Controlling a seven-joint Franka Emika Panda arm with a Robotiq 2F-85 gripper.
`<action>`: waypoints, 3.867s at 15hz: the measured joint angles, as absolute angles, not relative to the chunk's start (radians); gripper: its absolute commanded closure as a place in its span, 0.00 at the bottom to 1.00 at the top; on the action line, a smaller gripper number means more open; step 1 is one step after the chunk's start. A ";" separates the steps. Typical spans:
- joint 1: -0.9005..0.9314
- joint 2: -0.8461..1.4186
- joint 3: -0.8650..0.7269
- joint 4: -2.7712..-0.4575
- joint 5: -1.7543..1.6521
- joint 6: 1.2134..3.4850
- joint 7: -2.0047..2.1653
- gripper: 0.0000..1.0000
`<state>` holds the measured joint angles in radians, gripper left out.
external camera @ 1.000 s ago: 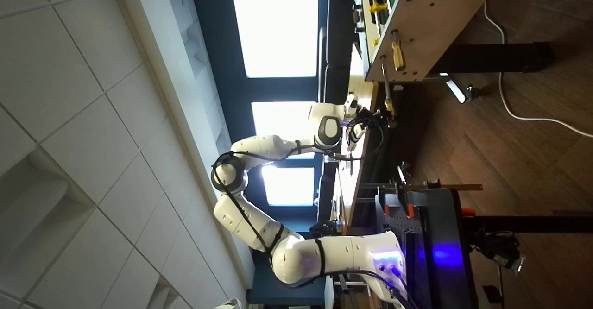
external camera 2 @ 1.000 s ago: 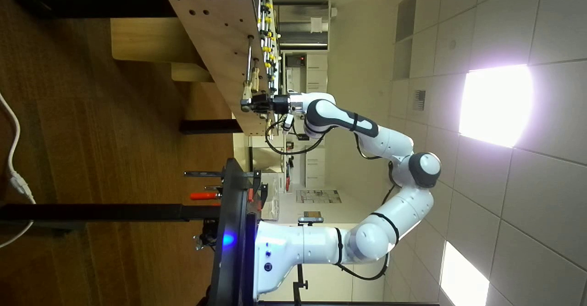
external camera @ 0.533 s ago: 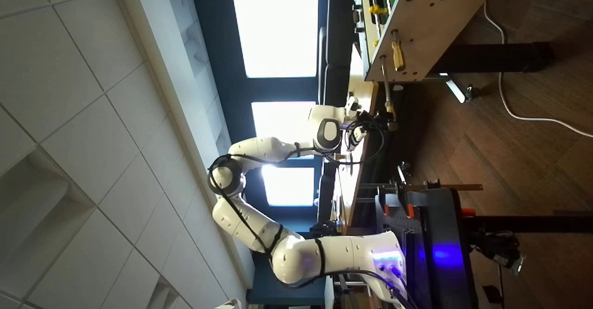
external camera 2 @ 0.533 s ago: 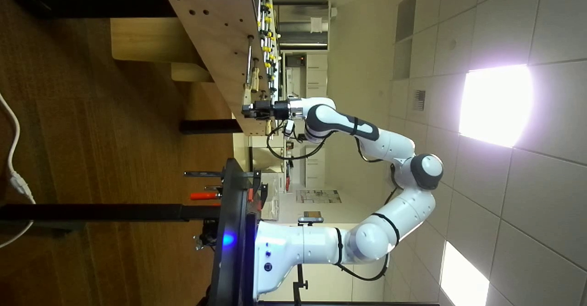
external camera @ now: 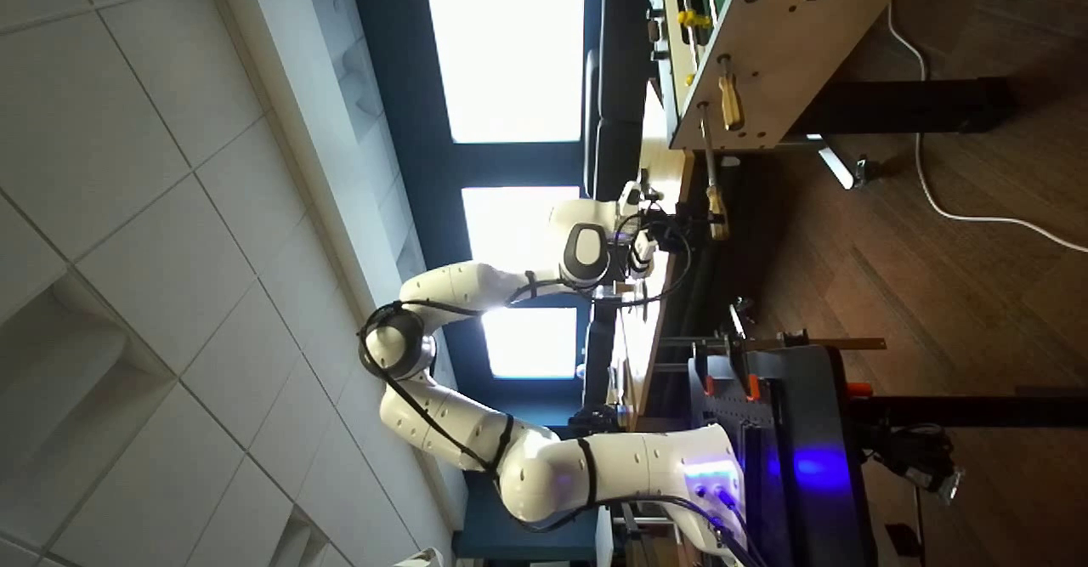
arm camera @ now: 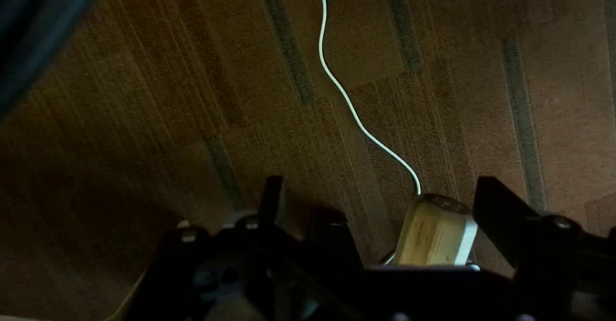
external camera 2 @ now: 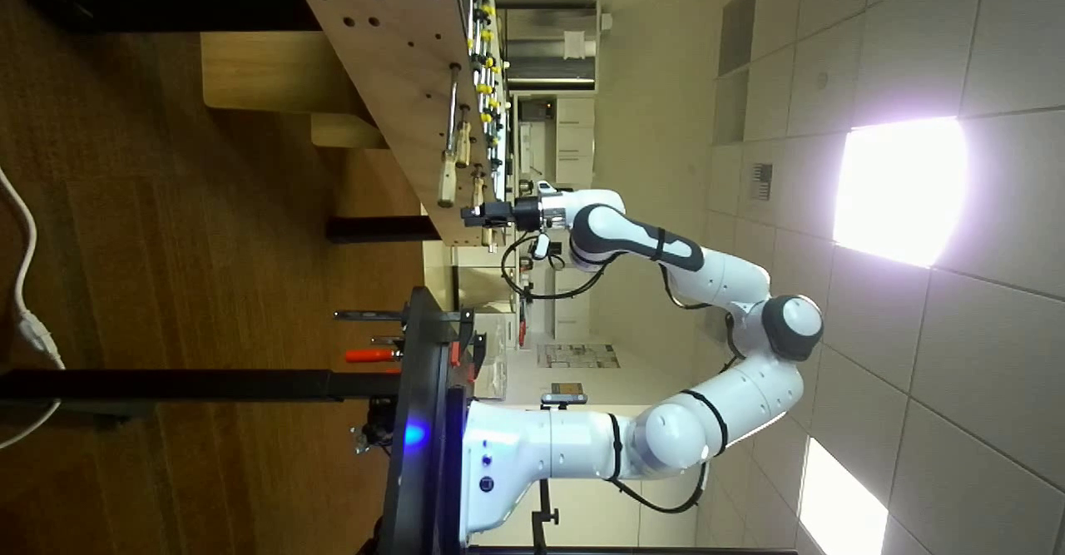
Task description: Pull two handles out
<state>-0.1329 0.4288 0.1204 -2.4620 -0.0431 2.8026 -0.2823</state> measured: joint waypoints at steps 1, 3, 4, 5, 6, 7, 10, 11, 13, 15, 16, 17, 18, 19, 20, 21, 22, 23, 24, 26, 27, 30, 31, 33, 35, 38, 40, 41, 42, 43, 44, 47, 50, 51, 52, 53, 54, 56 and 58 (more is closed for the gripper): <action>-0.143 0.396 0.122 -2.468 -0.041 2.782 -0.299 0.00; -0.158 0.322 0.121 -2.474 -0.032 2.736 -0.318 0.00; -0.162 0.284 0.119 -2.473 -0.024 2.710 -0.325 0.00; -0.162 0.246 0.115 -2.471 -0.017 2.684 -0.327 0.00; -0.161 0.209 0.109 -2.466 -0.013 2.658 -0.327 0.00; -0.161 0.179 0.105 -2.458 -0.010 2.631 -0.327 0.00; -0.146 0.122 0.094 -2.407 0.008 2.554 -0.329 0.00; -0.137 0.118 0.091 -2.382 0.015 2.536 -0.330 0.00; -0.119 0.123 0.089 -2.329 0.034 2.513 -0.333 0.00; -0.102 0.144 0.089 -2.272 0.045 2.493 -0.333 0.00; -0.095 0.162 0.088 -2.241 0.045 2.486 -0.333 0.00; -0.089 0.185 0.088 -2.208 0.045 2.479 -0.333 0.00; -0.085 0.211 0.088 -2.175 0.045 2.474 -0.333 0.00; -0.081 0.242 0.088 -2.139 0.045 2.472 -0.332 0.00; -0.080 0.276 0.088 -2.101 0.045 2.470 -0.332 0.00; -0.078 0.312 0.085 -2.061 0.043 2.468 -0.328 0.00; -0.077 0.347 0.082 -2.023 0.043 2.466 -0.326 0.00; -0.076 0.385 0.077 -1.981 0.040 2.464 -0.322 0.00; -0.074 0.421 0.069 -1.940 0.034 2.462 -0.308 0.00; -0.068 0.495 0.048 -1.857 0.010 2.457 -0.267 0.00; -0.066 0.531 0.039 -1.817 0.001 2.451 -0.248 0.00; -0.066 0.632 0.016 -1.696 -0.011 2.413 -0.209 0.00; -0.066 0.663 0.009 -1.658 -0.014 2.397 -0.202 0.00; -0.068 0.717 0.000 -1.588 -0.014 2.363 -0.190 0.00; -0.073 0.767 -0.005 -1.522 -0.014 2.328 -0.187 0.00; -0.082 0.830 -0.014 -1.441 -0.014 2.283 -0.187 0.00; -0.089 0.864 -0.017 -1.398 -0.014 2.257 -0.187 0.00; -0.093 0.880 -0.017 -1.380 -0.014 2.247 -0.187 0.00; -0.097 0.893 -0.017 -1.365 -0.014 2.237 -0.187 0.00; -0.100 0.907 -0.017 -1.350 -0.014 2.228 -0.187 0.00; -0.102 0.919 -0.017 -1.338 -0.014 2.219 -0.187 0.00; -0.104 0.949 -0.016 -1.310 -0.014 2.201 -0.187 0.00; -0.105 0.967 -0.007 -1.292 -0.013 2.173 -0.190 0.00; -0.105 0.970 -0.006 -1.290 -0.013 2.166 -0.190 0.00; -0.105 0.973 -0.005 -1.288 -0.012 2.158 -0.191 0.00; -0.106 0.975 -0.004 -1.287 -0.012 2.151 -0.191 0.00; -0.107 0.977 -0.002 -1.286 -0.011 2.142 -0.193 0.00; -0.111 0.982 0.003 -1.286 -0.011 2.132 -0.195 0.00; -0.114 0.989 0.006 -1.286 -0.011 2.127 -0.197 0.00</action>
